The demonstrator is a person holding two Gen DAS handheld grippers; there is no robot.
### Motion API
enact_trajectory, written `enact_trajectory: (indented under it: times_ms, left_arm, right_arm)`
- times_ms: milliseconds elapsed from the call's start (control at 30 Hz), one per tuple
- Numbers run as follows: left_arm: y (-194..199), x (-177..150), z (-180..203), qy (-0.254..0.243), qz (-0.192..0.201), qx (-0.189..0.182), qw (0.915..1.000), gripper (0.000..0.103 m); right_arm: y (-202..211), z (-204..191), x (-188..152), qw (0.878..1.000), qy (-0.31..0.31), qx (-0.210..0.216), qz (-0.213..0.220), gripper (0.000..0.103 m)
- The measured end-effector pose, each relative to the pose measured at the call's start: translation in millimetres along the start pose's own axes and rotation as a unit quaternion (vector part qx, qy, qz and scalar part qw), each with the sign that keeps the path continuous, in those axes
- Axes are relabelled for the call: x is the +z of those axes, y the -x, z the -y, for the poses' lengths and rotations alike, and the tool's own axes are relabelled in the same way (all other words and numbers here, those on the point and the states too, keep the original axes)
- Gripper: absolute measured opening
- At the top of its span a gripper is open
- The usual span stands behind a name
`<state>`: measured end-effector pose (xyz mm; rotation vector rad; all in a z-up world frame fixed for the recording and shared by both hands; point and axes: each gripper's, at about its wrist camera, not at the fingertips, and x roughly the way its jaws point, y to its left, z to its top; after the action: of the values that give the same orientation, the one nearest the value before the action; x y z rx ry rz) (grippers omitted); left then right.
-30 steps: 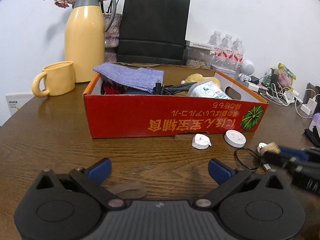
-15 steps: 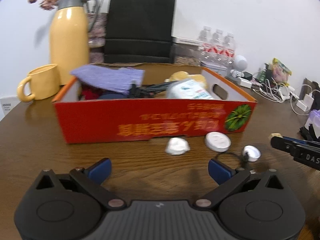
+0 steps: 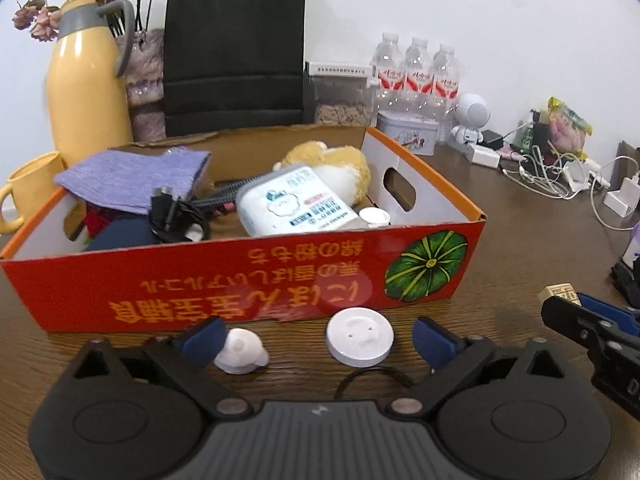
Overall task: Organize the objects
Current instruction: 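Grasp the white round puck with the left tool while the right tool holds the beige box, then carry the white puck and beige box into the box and open both tools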
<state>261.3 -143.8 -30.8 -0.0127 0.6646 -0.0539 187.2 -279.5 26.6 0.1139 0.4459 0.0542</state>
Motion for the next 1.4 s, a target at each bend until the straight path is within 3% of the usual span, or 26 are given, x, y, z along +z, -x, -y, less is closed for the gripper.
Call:
enact_trajectory:
  times_ms: [133,200,300,567,1033,1400]
  left_arm:
    - [-4.2,0.3,8.2,-0.006,0.005,0.009,0.9999,0.082]
    - [-6.2,-0.2,10.9,-0.007,0.001,0.0,1.0,0.061]
    - [-8.2,-3.0,15.7,-0.012,-0.007,-0.004,0.9999,0.038]
    - [-2.3,-9.3,15.8,-0.021,0.0,0.009,0.9997,0.038]
    - [38.9,-24.1,-5.6,-0.004,0.043,-0.017,0.9989,0.038]
    - [68.8,-27.1,-30.3,0.018,0.086,-0.017,0.996,0.038]
  right_arm:
    - [-0.7,2.0,0.5,1.0,-0.009,-0.001,-0.002,0.031]
    - [-0.6,1.4,0.1,1.0,-0.009,0.001,-0.003,0.031]
    - [-0.6,-0.2,-0.7,1.0,-0.008,0.008,-0.005,0.031]
    - [-1.5,0.2,-0.2,1.0,-0.011,0.013,-0.008,0.031]
    - [0.9,6.4,-0.4,0.999,-0.03,0.018,-0.002,0.031]
    - [15.1,-9.3,-2.0,0.999,0.002,-0.015,0.045,0.031]
